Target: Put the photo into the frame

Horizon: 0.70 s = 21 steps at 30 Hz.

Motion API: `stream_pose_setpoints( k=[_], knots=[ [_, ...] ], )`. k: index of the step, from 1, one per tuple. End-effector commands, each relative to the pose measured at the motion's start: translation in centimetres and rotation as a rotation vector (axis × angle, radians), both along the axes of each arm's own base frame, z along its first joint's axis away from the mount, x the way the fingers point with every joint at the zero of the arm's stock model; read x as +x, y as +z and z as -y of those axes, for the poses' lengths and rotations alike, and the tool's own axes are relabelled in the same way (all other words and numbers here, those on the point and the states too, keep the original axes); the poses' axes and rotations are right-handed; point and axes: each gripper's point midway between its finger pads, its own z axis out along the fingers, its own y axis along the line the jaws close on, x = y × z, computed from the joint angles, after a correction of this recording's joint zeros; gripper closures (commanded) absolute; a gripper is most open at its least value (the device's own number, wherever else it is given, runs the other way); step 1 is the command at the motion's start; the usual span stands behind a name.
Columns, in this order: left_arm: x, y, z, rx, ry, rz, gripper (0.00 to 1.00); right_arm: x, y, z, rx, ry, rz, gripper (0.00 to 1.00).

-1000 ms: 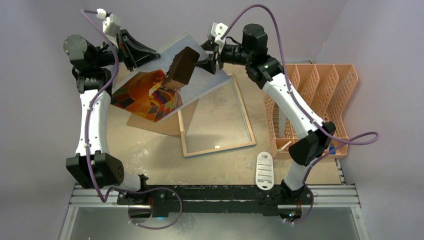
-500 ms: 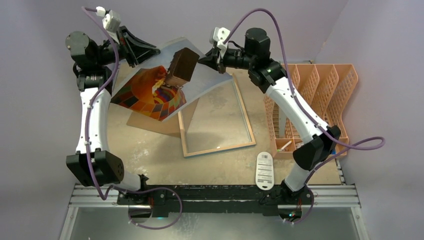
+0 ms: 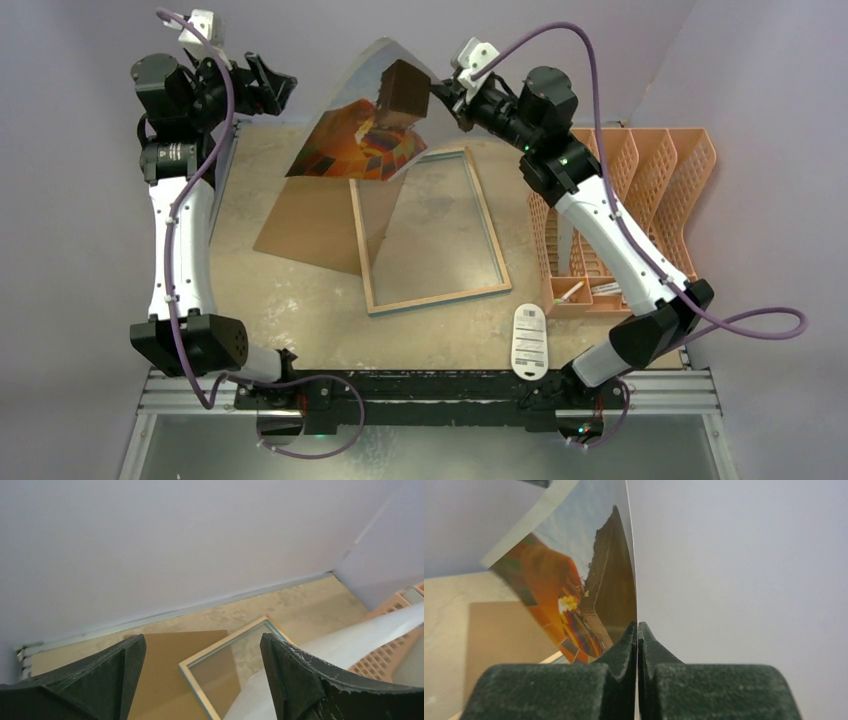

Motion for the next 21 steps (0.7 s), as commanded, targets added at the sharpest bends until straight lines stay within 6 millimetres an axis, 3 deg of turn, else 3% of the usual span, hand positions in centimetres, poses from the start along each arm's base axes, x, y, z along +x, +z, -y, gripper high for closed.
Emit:
stream_pose_setpoints(
  k=[1,5,8,12,14,15,18,21],
  knots=[
    [-0.7,2.2,-3.2,-0.009,0.228,0.016,0.10,2.0,5.5,4.3,0.121,-0.269,0.152,1.00],
    [-0.2,1.6,-6.2,-0.119,0.431,-0.074,0.09,1.6,8.5,6.3,0.173,-0.353,0.224,1.00],
    [0.1,0.1,-8.3,-0.193,0.576,-0.174,0.10,0.4,8.5,6.1,0.160,-0.351,0.251,1.00],
    [0.2,-2.0,-9.2,-0.289,0.653,-0.249,0.11,1.0,4.0,5.5,0.068,-0.452,0.208,1.00],
    [0.3,-3.2,-8.5,-0.362,0.633,-0.287,0.12,0.9,1.3,4.7,-0.004,-0.499,0.194,1.00],
    [0.6,-5.0,-7.7,-0.397,0.605,-0.330,0.14,0.5,0.1,4.1,-0.034,-0.507,0.190,1.00],
    [0.4,-8.6,-5.3,-0.520,0.510,-0.413,0.18,-1.6,-3.2,1.7,-0.086,-0.435,0.165,1.00],
    [-0.7,-11.5,-4.3,-0.608,0.495,-0.464,0.18,-4.7,-6.2,-1.0,-0.104,-0.296,0.114,1.00]
  ],
)
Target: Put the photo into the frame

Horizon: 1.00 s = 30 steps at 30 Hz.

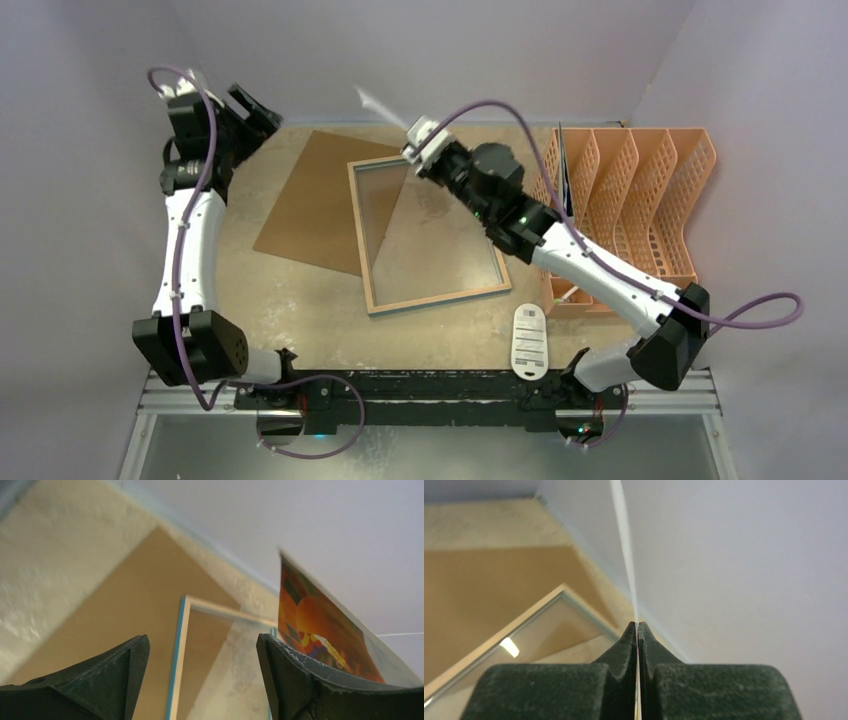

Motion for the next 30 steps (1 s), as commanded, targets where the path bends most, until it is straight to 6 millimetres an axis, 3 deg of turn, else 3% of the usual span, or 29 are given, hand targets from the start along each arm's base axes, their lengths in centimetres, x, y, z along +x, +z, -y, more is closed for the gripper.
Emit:
stream_pose_setpoints(
  k=[1,5,10,15,22,30],
  knots=[
    [-1.4,-2.6,2.3,-0.218,-0.022,0.006,0.17,-4.1,-1.5,-2.0,0.001,0.122,-0.023,1.00],
    [-2.3,-6.2,2.9,-0.241,-0.041,-0.071,0.12,-7.4,-4.8,-4.9,-0.007,0.296,-0.144,1.00],
    [-3.0,-11.0,5.5,-0.377,-0.140,-0.181,0.08,-10.0,-10.1,-7.7,-0.050,0.376,-0.241,1.00],
    [-4.9,-15.3,5.0,-0.484,-0.056,-0.283,0.05,-11.9,-14.2,-9.3,-0.109,0.399,-0.284,1.00],
    [-6.9,-19.6,2.6,-0.510,0.170,-0.407,0.04,-11.5,-17.0,-10.4,-0.140,0.350,-0.317,1.00],
    [-9.4,-24.0,4.4,-0.580,0.145,-0.522,0.03,-10.6,-18.1,-11.1,-0.131,0.270,-0.302,1.00]
  ],
)
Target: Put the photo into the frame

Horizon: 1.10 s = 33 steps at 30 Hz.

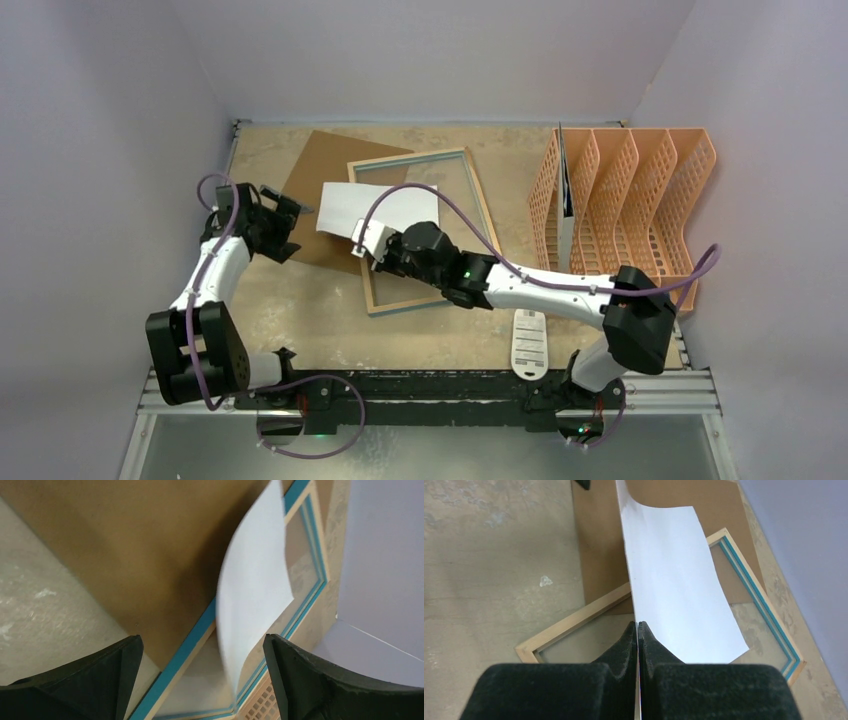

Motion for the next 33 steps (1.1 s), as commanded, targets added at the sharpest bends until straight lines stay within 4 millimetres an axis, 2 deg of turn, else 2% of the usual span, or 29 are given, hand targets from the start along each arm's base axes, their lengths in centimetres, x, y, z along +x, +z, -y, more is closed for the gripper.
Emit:
stream_pose_setpoints(
  k=[1,5,10,15,17,19,21,23,27,31,33],
  knots=[
    [-1.4,-1.2,1.0,-0.074,0.001,-0.029,0.03,0.9,3.1,-0.5,0.100,-0.079,0.066,1.00],
    [-2.0,-1.8,2.6,-0.159,-0.051,-0.019,0.04,0.4,2.9,-0.5,0.103,-0.079,0.097,1.00],
    [-0.5,-1.1,4.1,-0.293,-0.130,0.077,0.10,-0.7,1.5,-0.5,0.062,-0.062,0.139,1.00],
    [-0.2,-1.0,3.3,-0.256,-0.155,0.084,0.13,-1.2,0.2,-0.4,0.036,-0.062,0.154,1.00],
    [-0.3,-1.2,3.5,-0.272,-0.157,0.083,0.21,-1.3,0.0,-0.4,0.034,-0.066,0.155,1.00],
    [-0.5,-1.2,3.9,-0.302,-0.165,0.087,0.37,-1.4,-0.4,-0.7,0.031,-0.062,0.142,1.00],
    [-0.6,-1.1,4.1,-0.313,-0.179,0.095,0.48,-1.4,-0.8,-1.0,0.018,-0.061,0.119,1.00],
    [-0.8,-1.2,4.5,-0.324,-0.206,0.091,0.52,-1.4,-0.9,-1.2,0.020,-0.062,0.114,1.00],
    [-1.1,-1.5,5.2,-0.360,-0.266,0.082,0.55,-1.4,-0.5,-1.2,0.034,-0.061,0.129,1.00],
    [-0.9,-1.3,5.6,-0.382,-0.304,0.096,0.68,-1.4,-0.8,-1.0,0.021,-0.057,0.146,1.00],
    [-0.8,-0.9,5.6,-0.377,-0.311,0.110,0.69,-1.4,-0.9,-0.9,0.013,-0.057,0.141,1.00]
  ],
)
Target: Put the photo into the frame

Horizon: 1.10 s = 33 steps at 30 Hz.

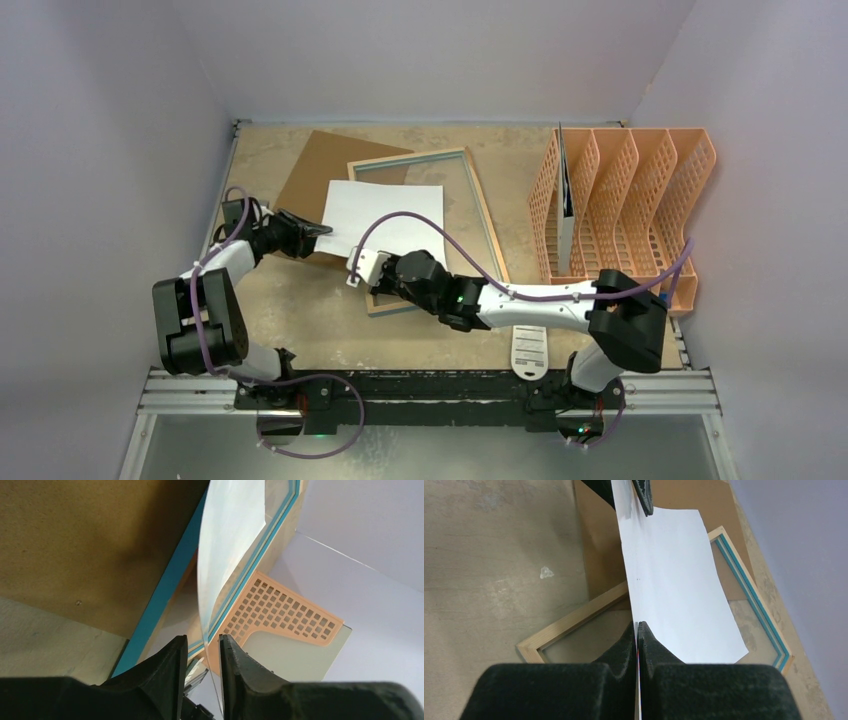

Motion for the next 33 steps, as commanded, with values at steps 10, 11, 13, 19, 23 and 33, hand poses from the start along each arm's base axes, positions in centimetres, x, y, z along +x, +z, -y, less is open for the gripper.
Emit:
stream_pose_setpoints(
  k=[10,11,13,19,23,33],
  knots=[
    [1.1,2.9,0.8,-0.045,-0.103,0.164,1.00,0.5,2.0,-0.4,0.054,-0.031,0.028,1.00],
    [1.4,3.3,0.8,-0.040,-0.102,0.189,1.00,0.5,1.9,-0.3,0.050,-0.044,0.014,0.97],
    [1.8,3.8,0.6,-0.032,-0.102,0.215,1.00,0.2,1.8,-0.3,0.035,-0.038,-0.017,0.76],
    [3.3,5.6,-0.1,0.043,-0.094,0.328,1.00,-2.6,5.6,-0.5,0.122,0.087,-0.096,0.16],
    [4.0,6.2,-0.6,0.102,-0.077,0.406,1.00,-4.8,9.5,-1.3,0.163,0.178,-0.194,0.12],
    [3.8,5.7,-0.4,0.132,0.003,0.508,1.00,1.1,15.6,-0.5,0.539,-0.038,-0.440,0.16]
  ],
)
